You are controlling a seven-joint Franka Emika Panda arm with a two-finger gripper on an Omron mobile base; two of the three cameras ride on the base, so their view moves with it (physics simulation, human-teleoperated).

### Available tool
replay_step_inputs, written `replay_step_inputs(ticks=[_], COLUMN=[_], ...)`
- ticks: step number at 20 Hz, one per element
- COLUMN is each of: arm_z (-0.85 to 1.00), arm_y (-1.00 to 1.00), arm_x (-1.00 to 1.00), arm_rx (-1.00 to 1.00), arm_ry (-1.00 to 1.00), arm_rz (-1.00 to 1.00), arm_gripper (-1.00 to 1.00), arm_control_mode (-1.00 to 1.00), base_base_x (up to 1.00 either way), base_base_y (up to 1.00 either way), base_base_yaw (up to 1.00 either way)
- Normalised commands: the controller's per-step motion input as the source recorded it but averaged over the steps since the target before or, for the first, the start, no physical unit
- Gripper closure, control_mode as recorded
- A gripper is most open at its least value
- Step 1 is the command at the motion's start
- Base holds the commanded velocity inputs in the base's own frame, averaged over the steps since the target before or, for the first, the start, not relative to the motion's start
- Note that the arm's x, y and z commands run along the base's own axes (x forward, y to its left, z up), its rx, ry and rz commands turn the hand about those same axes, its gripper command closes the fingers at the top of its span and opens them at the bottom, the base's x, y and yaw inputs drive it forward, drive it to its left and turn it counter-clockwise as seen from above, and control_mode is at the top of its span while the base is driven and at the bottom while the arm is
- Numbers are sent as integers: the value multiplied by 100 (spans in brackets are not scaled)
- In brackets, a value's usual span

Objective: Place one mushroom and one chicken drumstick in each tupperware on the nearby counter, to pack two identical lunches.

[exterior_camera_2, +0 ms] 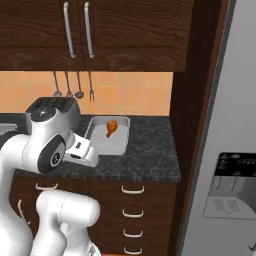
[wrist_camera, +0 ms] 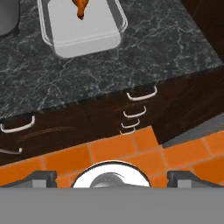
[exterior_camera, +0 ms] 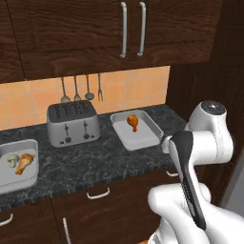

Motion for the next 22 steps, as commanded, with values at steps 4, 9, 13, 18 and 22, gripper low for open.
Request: replay_step_inputs(ticks=[4,9,13,18,22], arm_z=[0,0,0,0,0], arm_y=[0,0,0,0,0], arm_x=[0,0,0,0,0], arm_rx=[0,0,0,0,0], arm_ry=[0,0,0,0,0], arm_rz=[0,0,0,0,0], arm_gripper=[-100,-100,-100,-100,-100], arm_control_mode=[100,100,100,100,100], base_base_x=[-83,-36,-56,-36,5], base_base_y=[-74,-100,-97,-94,-91], base_base_yaw=[0,18,22,10,0])
